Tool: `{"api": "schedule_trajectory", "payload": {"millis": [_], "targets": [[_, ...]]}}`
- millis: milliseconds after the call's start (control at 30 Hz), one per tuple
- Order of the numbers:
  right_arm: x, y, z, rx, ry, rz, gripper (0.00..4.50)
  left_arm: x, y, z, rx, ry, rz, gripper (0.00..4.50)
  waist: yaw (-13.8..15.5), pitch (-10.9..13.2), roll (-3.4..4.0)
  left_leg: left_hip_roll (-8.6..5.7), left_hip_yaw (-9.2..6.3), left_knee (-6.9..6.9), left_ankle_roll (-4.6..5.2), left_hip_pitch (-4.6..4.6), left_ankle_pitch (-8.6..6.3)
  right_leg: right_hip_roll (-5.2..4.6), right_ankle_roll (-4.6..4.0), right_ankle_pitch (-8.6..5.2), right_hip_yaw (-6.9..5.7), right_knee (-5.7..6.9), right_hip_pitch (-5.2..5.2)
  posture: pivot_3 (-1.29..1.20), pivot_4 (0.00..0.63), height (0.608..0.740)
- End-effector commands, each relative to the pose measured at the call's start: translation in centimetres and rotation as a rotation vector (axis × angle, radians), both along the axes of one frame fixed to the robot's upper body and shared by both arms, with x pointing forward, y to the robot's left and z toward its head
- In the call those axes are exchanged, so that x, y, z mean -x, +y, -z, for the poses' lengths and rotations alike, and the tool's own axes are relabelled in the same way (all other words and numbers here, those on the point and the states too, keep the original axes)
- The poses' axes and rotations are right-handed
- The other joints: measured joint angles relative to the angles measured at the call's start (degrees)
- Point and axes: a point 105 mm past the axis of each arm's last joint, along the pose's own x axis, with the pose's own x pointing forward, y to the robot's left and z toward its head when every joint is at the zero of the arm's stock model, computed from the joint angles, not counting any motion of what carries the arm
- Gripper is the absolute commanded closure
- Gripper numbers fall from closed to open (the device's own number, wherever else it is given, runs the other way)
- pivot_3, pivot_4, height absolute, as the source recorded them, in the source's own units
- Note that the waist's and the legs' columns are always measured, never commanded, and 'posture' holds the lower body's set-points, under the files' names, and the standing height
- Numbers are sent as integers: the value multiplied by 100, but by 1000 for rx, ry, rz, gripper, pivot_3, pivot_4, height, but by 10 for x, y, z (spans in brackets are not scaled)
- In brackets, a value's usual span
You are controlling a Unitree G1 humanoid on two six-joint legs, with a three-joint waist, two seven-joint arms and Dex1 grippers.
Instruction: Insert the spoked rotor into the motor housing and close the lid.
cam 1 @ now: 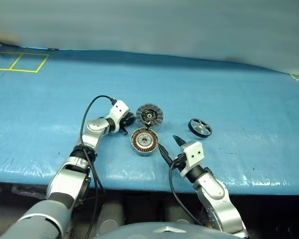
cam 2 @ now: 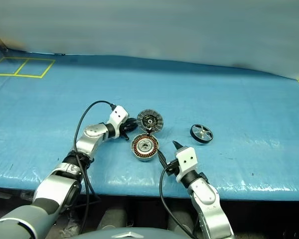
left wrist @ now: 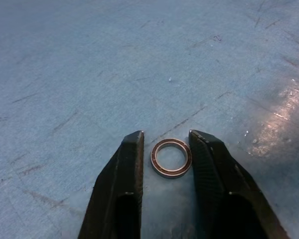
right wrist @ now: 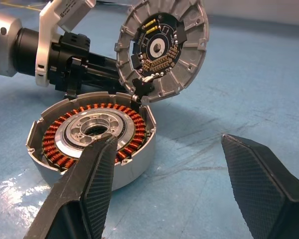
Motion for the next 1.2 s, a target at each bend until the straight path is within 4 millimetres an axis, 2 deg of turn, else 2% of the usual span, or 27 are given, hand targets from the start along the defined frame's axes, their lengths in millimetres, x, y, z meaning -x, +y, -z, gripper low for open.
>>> {"api": "schedule_trajectory", "payload": {"millis": [33,200,333,433,567,767,833,967,1200], "targets": [[0,3,-12,0,-47,-12,1014,8,20,14,-50,35,-22,3855,-12,0,0,1,2,-1,0,0,0,0,0,0,2,1,0,0,150,740],[3,4,-15,-5,-50,-44,1014,25,60,9,-38,31,-80,3855,-79,-2,4,23,21,-5,-1,2,0,3,-9,2,13,8,-7,0,150,740],[4,2,-14,11,-52,-56,1014,56,79,-6,-91,9,-31,3855,-91,-2,6,40,30,-6,-9,8,3,4,-25,2,10,17,-12,0,150,740],[4,1,-13,5,-43,-68,1014,74,81,-28,-63,-18,-23,3855,-66,1,10,44,34,-7,-14,14,2,-18,-36,-2,10,21,-19,0,150,740],[10,7,-2,50,-13,-174,1014,93,60,-61,-9,-67,26,3855,42,7,13,41,24,1,-16,6,1,-52,-79,-21,-3,19,-36,0,150,740],[18,20,7,36,39,-298,1014,102,19,-83,52,-82,171,3855,36,9,18,41,26,3,-12,13,4,-44,-83,-19,-2,19,-26,0,150,740],[18,22,8,26,50,-316,1014,104,3,-83,51,-62,251,3855,36,9,17,41,27,3,-10,11,6,-12,-81,-18,-8,21,-16,0,150,740],[16,23,8,28,46,-318,1014,101,-15,-79,39,-27,336,3855,37,9,17,40,33,4,-9,5,7,4,-56,-4,6,22,-13,0,150,740],[13,21,9,48,40,-300,1014,91,-35,-66,-3,1,398,3855,26,9,17,40,37,5,-9,4,7,14,-38,5,16,22,-18,0,150,740]]}}
